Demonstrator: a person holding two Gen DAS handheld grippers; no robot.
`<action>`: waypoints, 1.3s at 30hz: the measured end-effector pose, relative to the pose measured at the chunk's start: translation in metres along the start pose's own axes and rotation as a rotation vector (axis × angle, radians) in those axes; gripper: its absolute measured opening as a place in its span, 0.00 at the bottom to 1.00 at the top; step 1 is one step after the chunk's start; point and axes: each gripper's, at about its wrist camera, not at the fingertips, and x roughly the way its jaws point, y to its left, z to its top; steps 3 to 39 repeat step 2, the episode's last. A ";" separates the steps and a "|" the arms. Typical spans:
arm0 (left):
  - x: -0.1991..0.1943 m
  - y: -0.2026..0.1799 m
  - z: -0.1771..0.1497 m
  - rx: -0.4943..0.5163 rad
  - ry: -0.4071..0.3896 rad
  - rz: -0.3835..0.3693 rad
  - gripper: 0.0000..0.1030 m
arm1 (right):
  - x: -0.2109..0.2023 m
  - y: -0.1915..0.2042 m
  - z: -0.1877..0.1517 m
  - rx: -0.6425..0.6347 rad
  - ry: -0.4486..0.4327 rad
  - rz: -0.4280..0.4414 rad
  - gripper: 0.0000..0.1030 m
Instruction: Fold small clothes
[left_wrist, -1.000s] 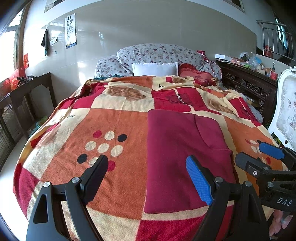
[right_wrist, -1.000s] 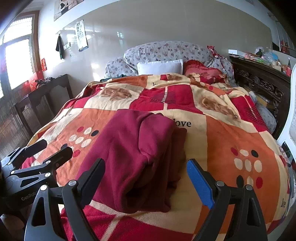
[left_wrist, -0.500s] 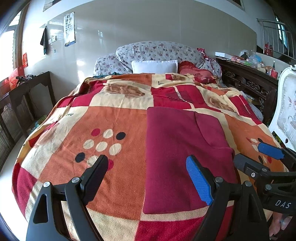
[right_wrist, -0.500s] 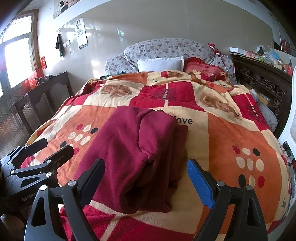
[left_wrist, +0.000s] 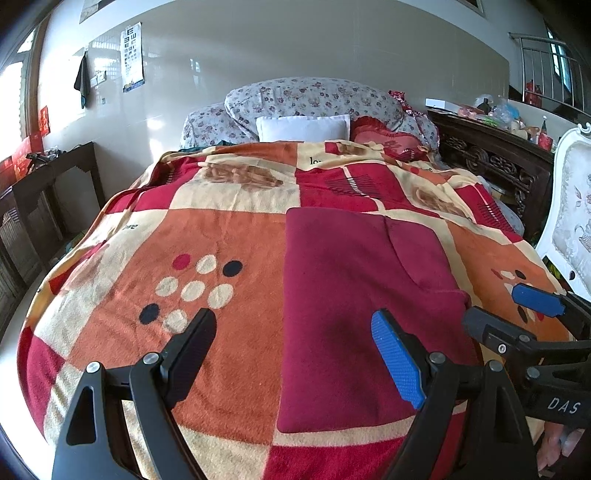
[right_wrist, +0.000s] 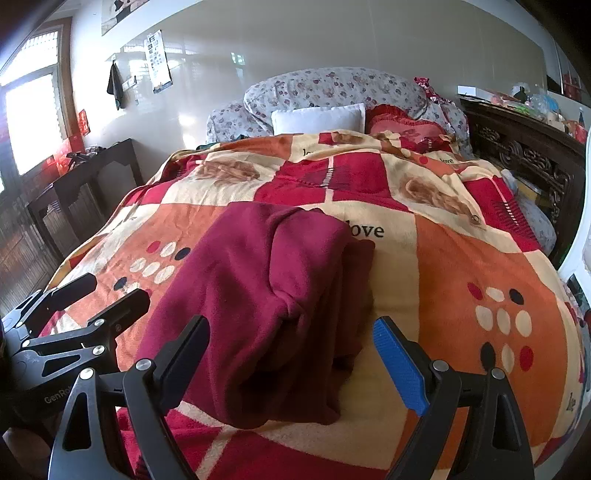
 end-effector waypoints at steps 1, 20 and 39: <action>0.001 -0.001 0.001 -0.001 0.003 -0.002 0.83 | 0.000 0.000 0.000 0.001 0.001 0.000 0.91; 0.002 -0.001 0.001 -0.003 0.008 -0.003 0.83 | 0.001 -0.001 0.000 0.003 0.003 0.000 0.91; 0.002 -0.001 0.001 -0.003 0.008 -0.003 0.83 | 0.001 -0.001 0.000 0.003 0.003 0.000 0.91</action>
